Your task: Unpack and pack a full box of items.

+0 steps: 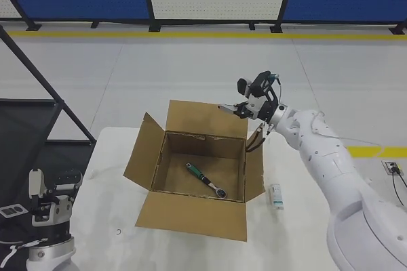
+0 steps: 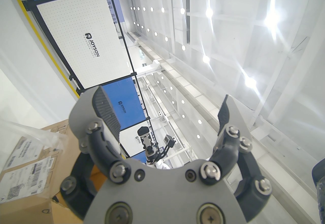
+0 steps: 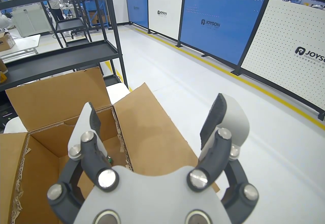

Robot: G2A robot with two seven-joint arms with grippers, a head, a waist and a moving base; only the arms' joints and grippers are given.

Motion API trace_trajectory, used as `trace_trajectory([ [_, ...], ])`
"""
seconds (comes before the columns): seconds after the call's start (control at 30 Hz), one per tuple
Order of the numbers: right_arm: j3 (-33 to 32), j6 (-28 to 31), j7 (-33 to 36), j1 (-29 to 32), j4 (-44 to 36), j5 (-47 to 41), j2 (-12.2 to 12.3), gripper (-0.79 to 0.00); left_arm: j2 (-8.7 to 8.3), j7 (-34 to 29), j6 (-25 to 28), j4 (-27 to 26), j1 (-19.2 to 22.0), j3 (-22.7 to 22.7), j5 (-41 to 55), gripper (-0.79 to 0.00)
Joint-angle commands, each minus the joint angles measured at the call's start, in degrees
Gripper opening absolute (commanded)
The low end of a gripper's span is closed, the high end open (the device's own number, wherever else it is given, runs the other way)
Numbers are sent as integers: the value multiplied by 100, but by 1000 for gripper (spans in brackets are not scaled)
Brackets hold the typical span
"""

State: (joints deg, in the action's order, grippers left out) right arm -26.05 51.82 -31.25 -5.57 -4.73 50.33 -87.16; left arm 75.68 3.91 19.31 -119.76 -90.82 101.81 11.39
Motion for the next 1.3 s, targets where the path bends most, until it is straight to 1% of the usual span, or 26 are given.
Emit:
trace_trajectory([
  [0.0,-93,410,-115,72,-189,-215,10,0,0,0,0,0,0,0,0,0],
  [0.03,-142,579,-124,30,-191,-289,52,0,0,0,0,0,0,0,0,0],
  [0.17,-124,618,-198,-11,-527,-53,215,0,0,0,0,0,0,0,0,0],
  [0.27,-62,618,-418,104,-1060,247,384,0,0,0,0,0,0,0,0,0],
  [0.4,-23,618,-579,372,-1915,470,719,0,0,0,0,0,0,0,0,0],
  [0.57,-110,618,-270,804,-3204,333,1252,0,0,0,0,0,0,0,0,0],
  [0.67,-367,618,116,1049,-3967,172,1618,0,0,0,0,0,0,0,0,0],
  [0.77,-863,618,545,1367,-4827,81,2015,0,0,0,0,0,0,0,0,0],
  [0.9,-1853,618,1238,2119,-6151,-158,2585,0,0,0,0,0,0,0,0,0],
  [1.0,-2662,495,2041,2823,-7003,-483,2969,0,0,0,0,0,0,0,0,0],
  [1.13,-3621,161,3236,3746,-7882,-994,3357,0,0,0,0,0,0,0,0,0],
  [1.27,-4427,-59,4276,4559,-8397,-1390,3638,0,0,0,0,0,0,0,0,0],
])
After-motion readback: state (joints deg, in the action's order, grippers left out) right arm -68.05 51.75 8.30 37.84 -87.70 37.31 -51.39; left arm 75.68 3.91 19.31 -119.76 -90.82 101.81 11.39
